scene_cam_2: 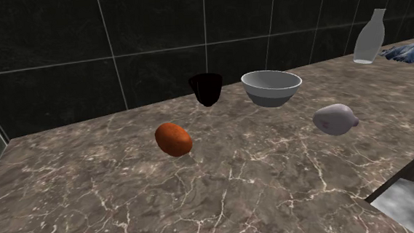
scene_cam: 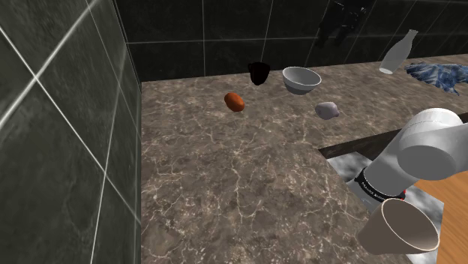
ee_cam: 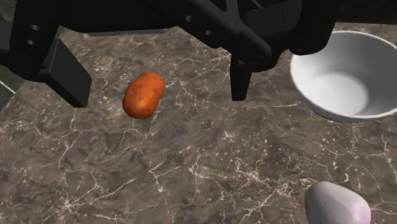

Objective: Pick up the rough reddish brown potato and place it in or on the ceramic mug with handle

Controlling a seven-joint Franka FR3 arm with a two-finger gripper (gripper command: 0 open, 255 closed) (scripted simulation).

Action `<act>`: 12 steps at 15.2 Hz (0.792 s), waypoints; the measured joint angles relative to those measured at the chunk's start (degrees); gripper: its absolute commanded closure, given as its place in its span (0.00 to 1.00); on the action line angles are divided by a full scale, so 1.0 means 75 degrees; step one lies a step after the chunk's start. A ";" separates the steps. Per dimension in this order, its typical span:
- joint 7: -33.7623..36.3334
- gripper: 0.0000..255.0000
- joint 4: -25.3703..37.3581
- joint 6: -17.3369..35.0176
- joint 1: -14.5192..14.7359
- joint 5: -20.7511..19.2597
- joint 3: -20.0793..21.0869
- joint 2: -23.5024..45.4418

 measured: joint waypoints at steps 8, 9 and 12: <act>0.0951 0.00 -0.0247 0.1306 -0.0019 0.0068 0.0770 0.1134; 0.1099 0.00 -0.0220 0.1499 -0.0036 0.0053 0.0879 0.1367; 0.1641 0.00 -0.0277 0.2117 -0.0064 0.0000 0.1271 0.1979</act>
